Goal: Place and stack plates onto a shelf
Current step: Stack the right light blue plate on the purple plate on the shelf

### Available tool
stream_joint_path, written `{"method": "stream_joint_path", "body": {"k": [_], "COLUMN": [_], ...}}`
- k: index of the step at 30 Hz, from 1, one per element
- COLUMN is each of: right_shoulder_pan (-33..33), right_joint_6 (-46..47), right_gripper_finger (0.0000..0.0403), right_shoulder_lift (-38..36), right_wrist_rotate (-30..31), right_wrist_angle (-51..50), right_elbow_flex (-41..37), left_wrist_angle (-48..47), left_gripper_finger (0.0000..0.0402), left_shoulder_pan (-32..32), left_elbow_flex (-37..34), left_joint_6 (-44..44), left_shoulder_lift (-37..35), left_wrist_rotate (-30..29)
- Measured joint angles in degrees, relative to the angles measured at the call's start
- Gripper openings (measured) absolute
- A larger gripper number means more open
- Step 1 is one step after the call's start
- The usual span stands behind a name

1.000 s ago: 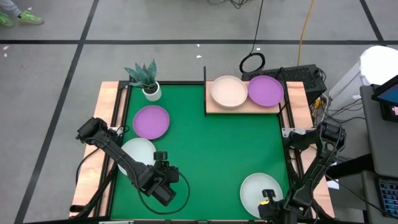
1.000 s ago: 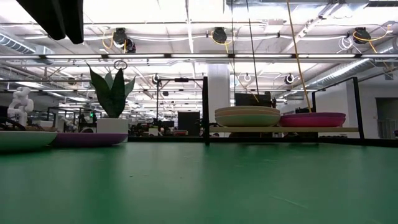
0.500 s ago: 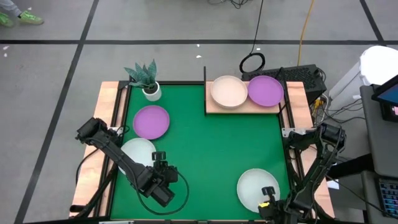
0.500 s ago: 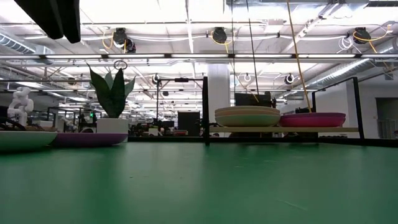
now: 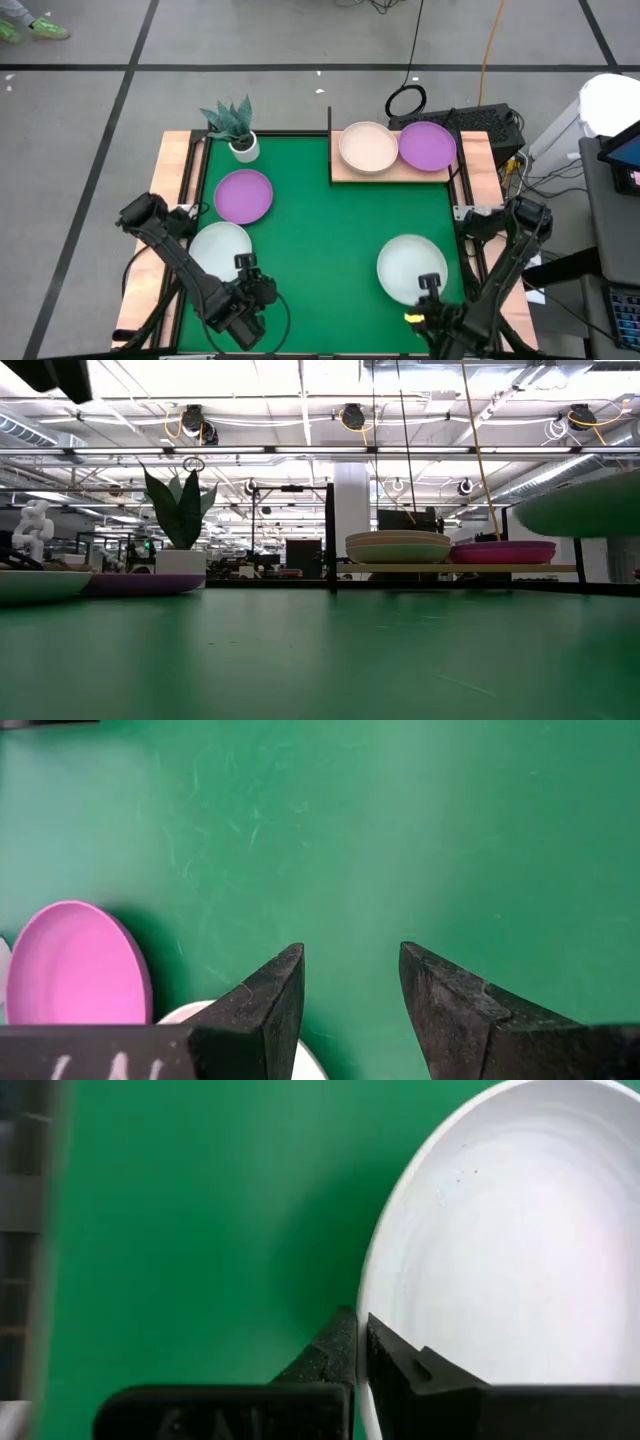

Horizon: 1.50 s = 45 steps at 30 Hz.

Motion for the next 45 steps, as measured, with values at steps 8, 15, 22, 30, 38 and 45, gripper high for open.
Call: {"method": "stream_joint_path", "body": {"k": [8,15,22,30,38,45], "right_shoulder_pan": [-8.05,-17.66,-31.35,-48.31,-63.79,-74.22], "right_joint_6": [-4.34,-10.19,-22.71,-38.97,-50.69,-57.49], "right_gripper_finger": [0.0000,0.0000,0.0000,0.0000,0.0000,0.0000], "right_shoulder_lift": [-5.73,-17.52,-27.86,-36.74,-40.63,-40.72], "right_wrist_rotate": [6.58,14.09,14.27,8.28,-1.15,-7.03], "right_wrist_angle": [-10.07,-12.09,-12.11,-4.79,3.53,9.60], "right_elbow_flex": [0.02,0.04,0.04,-3.10,-11.30,-16.62], "left_wrist_angle": [-1.83,-2.11,-1.91,0.18,0.71,0.71], "left_gripper_finger": [0.0170,0.0170,0.0170,0.0170,0.0170,0.0170], "left_shoulder_pan": [-3.25,-4.51,-5.39,-6.52,-6.49,-6.47], "left_elbow_flex": [-1.05,-6.27,-8.20,-8.20,-8.20,-8.20], "left_joint_6": [-5.25,-8.80,-11.86,-13.92,-13.69,-13.85], "left_shoulder_lift": [-0.04,-0.02,-0.02,-0.02,-0.02,-0.02], "left_wrist_rotate": [-1.50,-1.12,0.19,0.34,0.36,0.36]}}
